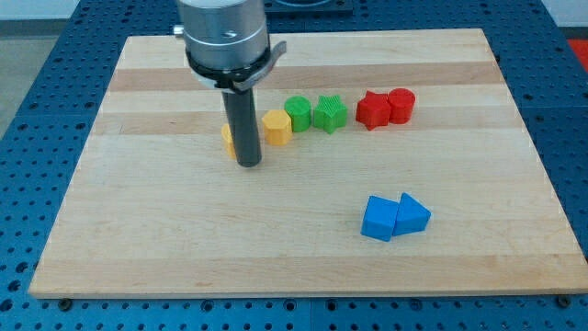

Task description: Place the yellow blocks left to the green blocks

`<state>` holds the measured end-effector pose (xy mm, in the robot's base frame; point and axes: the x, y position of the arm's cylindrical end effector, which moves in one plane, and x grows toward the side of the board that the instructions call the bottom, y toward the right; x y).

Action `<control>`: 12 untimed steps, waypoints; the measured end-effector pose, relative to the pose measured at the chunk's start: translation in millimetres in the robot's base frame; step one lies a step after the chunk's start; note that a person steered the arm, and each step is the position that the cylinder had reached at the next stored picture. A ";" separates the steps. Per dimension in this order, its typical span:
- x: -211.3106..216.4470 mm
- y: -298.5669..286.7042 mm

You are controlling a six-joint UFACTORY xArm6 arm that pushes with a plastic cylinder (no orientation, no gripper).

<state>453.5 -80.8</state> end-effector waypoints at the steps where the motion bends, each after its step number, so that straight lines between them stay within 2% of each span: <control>1: 0.1 -9.5; 2: -21.5 -10.6; 3: -17.6 1.7; 4: -5.6 64.1; 5: -19.6 93.8; 6: -25.1 81.2; 7: -16.4 43.1; 9: -30.0 28.0; 10: -2.0 1.1; 11: 34.4 -83.2; 12: -16.7 -108.9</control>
<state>436.8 -189.7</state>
